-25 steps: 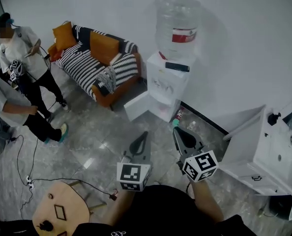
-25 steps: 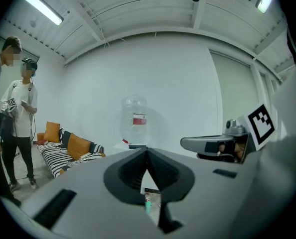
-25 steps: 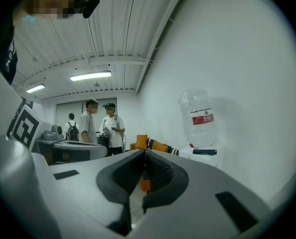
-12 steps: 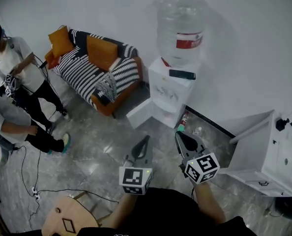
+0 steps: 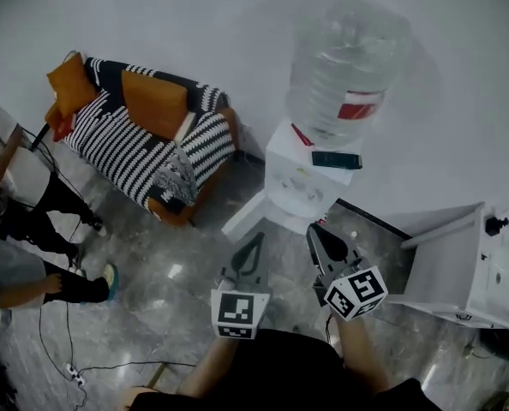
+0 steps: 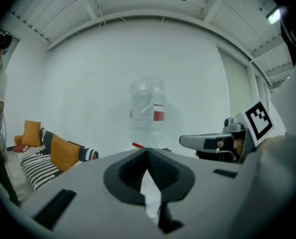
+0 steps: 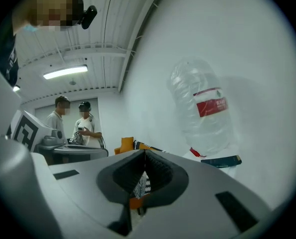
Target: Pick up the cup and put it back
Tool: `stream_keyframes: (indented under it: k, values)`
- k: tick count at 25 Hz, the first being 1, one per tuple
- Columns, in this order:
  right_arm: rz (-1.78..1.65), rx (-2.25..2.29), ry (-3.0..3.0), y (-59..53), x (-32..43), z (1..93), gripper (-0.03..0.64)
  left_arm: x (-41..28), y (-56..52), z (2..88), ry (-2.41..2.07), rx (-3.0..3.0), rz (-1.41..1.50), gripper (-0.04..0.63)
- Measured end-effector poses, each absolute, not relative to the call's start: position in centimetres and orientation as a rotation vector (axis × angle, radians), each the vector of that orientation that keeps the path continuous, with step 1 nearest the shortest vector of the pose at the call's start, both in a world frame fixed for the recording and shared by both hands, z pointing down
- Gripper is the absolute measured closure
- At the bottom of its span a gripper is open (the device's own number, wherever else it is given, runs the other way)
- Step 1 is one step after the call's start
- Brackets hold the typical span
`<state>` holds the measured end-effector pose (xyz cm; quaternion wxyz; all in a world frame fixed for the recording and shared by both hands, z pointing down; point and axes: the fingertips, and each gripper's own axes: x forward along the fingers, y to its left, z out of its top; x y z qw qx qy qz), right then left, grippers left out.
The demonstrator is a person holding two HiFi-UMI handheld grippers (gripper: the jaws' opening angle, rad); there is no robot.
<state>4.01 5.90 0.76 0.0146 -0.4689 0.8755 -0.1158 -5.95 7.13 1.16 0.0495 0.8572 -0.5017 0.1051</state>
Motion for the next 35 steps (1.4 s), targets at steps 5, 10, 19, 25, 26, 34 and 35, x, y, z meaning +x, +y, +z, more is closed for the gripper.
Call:
stream_keyframes:
  k: [5, 10, 19, 25, 26, 34, 35]
  values:
    - [-0.342, -1.477, 2.751, 1.7, 0.8, 0.3, 0.606, -8.6, 2.5, 0.4, -1.506, 2.673, 0.322, 0.583]
    - [-0.326, -1.470, 2.772, -1.1, -1.6, 0.4, 0.606, -10.1, 0.1, 0.7, -1.496, 2.684, 0.319, 0.583]
    - [-0.285, -1.489, 2.771, -3.7, -1.1, 1.0, 0.606, -8.8, -2.7, 1.5, -1.439, 2.715, 0.360, 0.583]
    - [-0.246, -1.439, 2.812, -5.4, -0.1, 3.9, 0.606, -7.4, -4.7, 4.4, -1.443, 2.732, 0.394, 0.583]
    - [-0.230, -1.440, 2.824, -5.6, 0.2, 4.9, 0.606, -7.0, -5.0, 5.4, -1.438, 2.740, 0.393, 0.583]
    - [-0.239, -1.435, 2.877, -6.5, 2.4, 19.9, 0.606, -4.2, -7.0, 21.5, -1.408, 2.706, 0.403, 0.583]
    - [-0.242, -1.417, 2.888, -6.7, 2.5, 22.6, 0.606, -3.9, -7.3, 24.3, -1.407, 2.698, 0.410, 0.583]
